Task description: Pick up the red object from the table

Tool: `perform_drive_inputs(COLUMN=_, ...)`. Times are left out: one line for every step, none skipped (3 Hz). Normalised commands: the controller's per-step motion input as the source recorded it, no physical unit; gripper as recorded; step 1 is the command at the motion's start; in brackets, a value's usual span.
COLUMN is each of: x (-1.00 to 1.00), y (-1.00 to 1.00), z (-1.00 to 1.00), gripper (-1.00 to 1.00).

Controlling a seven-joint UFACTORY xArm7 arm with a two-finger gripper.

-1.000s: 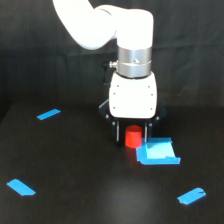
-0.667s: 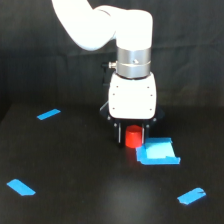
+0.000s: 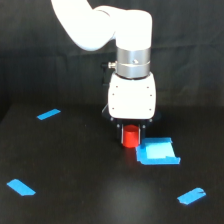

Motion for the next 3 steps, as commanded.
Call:
perform_drive_inputs(x=-0.23, y=-0.2, z=0.95, gripper=-1.0)
perform_drive_inputs(x=-0.24, y=-0.11, z=0.95, gripper=-1.0)
perform_drive_inputs(x=-0.06, y=-0.1, z=1.0, gripper=-1.0)
